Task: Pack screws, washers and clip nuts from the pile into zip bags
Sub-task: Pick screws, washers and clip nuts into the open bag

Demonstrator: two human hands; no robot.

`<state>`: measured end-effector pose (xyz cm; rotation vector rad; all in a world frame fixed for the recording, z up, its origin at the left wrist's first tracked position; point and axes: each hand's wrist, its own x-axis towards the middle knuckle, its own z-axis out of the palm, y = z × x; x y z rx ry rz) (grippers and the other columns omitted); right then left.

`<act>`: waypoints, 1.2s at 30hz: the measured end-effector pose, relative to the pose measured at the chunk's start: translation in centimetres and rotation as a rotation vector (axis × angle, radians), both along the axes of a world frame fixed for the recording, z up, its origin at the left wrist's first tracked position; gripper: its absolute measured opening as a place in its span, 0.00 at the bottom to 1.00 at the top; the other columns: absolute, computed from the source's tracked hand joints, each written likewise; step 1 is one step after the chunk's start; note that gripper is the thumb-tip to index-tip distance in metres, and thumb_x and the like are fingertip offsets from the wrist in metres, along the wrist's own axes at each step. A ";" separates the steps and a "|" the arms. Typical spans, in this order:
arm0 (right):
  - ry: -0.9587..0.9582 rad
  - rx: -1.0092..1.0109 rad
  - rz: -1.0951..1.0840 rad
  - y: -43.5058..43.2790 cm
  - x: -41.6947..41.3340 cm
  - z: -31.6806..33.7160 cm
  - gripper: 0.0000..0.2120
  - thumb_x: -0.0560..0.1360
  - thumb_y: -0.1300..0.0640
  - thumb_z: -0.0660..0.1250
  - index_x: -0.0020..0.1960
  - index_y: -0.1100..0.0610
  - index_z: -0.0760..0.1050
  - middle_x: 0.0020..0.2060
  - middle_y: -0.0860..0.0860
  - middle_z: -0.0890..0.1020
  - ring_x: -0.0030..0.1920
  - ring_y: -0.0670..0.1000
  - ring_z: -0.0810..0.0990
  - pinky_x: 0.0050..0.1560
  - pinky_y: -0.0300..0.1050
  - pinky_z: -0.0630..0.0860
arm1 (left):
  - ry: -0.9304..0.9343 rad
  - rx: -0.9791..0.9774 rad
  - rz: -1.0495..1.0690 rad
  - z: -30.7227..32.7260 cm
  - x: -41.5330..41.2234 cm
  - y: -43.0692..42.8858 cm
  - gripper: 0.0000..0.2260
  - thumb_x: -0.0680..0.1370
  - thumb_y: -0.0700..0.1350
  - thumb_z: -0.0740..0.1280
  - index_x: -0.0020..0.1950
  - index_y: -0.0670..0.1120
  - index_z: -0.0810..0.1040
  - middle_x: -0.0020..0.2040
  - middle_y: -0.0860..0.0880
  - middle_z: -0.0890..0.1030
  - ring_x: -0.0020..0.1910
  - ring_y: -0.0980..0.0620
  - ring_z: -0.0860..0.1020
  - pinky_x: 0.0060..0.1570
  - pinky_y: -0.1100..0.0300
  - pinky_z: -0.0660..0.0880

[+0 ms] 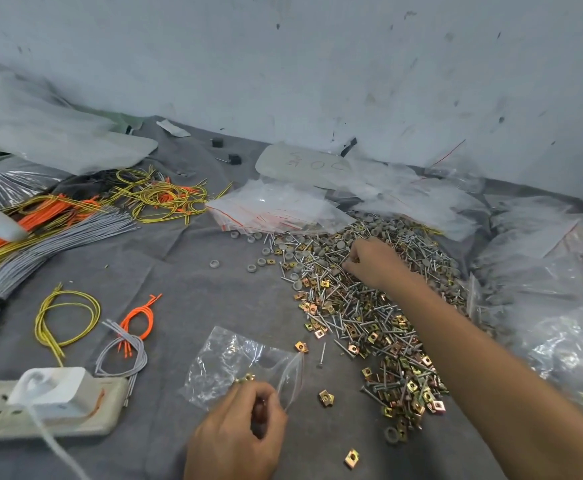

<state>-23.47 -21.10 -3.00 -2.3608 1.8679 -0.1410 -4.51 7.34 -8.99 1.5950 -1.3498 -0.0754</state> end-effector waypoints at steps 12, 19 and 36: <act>-0.068 0.138 0.020 -0.6 -0.3 0.6 0.16 0.83 0.54 0.64 0.37 0.57 0.70 0.30 0.53 0.72 0.31 0.52 0.70 0.36 0.48 0.70 | 0.000 0.028 -0.013 -0.2 0.2 0.0 0.02 0.70 0.53 0.65 0.40 0.59 0.72 0.39 0.63 0.74 0.32 0.65 0.71 0.31 0.76 0.65; -0.688 0.269 -0.157 2.2 -1.7 1.9 0.13 0.83 0.48 0.62 0.52 0.58 0.76 0.36 0.48 0.75 0.35 0.48 0.73 0.41 0.45 0.74 | -0.002 -0.008 0.022 -0.4 0.1 0.0 0.01 0.70 0.52 0.65 0.39 0.58 0.74 0.37 0.60 0.75 0.33 0.63 0.70 0.34 0.74 0.66; -2.016 0.864 -0.397 18.8 0.5 2.5 0.16 0.69 0.66 0.61 0.57 0.61 0.73 0.40 0.57 0.78 0.36 0.48 0.73 0.33 0.37 0.78 | 0.051 0.145 -0.004 1.1 0.1 0.9 0.04 0.71 0.52 0.66 0.38 0.53 0.76 0.30 0.62 0.72 0.34 0.57 0.70 0.35 0.61 0.69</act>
